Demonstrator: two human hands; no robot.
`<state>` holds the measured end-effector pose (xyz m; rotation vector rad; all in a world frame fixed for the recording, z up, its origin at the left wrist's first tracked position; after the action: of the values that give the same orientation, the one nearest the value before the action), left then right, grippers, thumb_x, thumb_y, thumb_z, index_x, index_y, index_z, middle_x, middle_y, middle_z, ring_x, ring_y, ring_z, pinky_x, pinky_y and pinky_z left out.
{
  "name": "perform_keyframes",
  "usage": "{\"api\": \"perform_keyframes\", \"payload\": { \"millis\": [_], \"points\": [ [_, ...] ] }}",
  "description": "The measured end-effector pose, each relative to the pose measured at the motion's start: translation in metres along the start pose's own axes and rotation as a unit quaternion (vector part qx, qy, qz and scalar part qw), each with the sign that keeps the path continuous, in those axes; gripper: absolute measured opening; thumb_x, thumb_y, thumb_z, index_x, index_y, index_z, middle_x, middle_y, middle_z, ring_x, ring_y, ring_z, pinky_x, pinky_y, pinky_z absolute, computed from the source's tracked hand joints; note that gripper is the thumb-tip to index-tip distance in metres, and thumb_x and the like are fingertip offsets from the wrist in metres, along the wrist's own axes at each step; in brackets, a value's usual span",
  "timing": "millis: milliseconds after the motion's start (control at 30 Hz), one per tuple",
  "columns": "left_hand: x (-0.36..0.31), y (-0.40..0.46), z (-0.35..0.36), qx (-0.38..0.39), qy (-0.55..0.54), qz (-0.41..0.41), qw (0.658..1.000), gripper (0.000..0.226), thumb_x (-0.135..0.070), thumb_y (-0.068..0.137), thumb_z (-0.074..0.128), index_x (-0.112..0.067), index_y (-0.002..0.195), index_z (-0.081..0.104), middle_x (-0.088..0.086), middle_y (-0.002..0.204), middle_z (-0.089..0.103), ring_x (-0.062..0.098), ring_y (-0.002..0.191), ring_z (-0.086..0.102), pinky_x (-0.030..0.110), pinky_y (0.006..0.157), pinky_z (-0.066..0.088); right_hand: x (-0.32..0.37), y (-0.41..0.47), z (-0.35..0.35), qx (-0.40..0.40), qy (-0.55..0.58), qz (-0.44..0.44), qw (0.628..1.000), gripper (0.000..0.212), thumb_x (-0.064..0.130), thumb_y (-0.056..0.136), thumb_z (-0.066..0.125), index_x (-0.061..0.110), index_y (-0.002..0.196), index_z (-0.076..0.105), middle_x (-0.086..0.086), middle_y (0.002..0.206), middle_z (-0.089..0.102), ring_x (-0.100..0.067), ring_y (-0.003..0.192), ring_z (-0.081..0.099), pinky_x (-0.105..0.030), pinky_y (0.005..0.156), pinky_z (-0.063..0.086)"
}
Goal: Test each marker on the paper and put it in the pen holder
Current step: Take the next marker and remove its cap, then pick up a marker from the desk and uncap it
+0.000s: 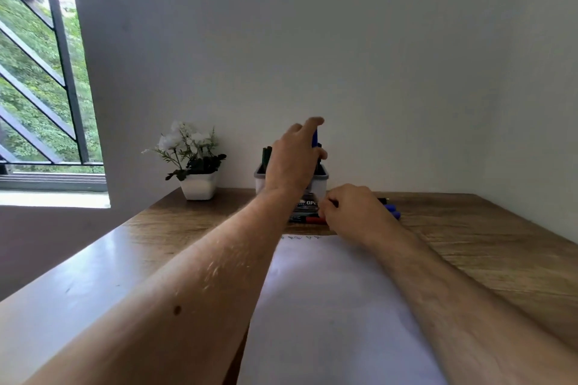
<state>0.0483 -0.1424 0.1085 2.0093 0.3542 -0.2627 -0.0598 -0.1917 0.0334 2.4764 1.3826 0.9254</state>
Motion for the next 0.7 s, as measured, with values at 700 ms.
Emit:
{"api": "perform_keyframes", "payload": {
  "millis": [700],
  "points": [
    [0.001,-0.005,-0.007,0.011,0.132,-0.039,0.99,0.029,-0.024,0.101,0.05,-0.02,0.13,0.046,0.003,0.1,0.076,0.026,0.08,0.071,0.042,0.069,0.059,-0.002,0.001,-0.001,-0.003,-0.054,0.028,0.998,0.015,0.02,0.091,0.062,0.018,0.096,0.075,-0.001,0.093,0.071,-0.016,0.085,0.063,-0.032,0.081,0.055]
  ]
}}
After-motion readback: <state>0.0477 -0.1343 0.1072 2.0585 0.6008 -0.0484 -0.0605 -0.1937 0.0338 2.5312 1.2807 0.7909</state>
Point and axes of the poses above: each hand's wrist, its own y-axis towards the middle knuckle, its own z-axis out of the palm, x = y × z, the point moved 8 cm from there along y, towards the middle knuckle
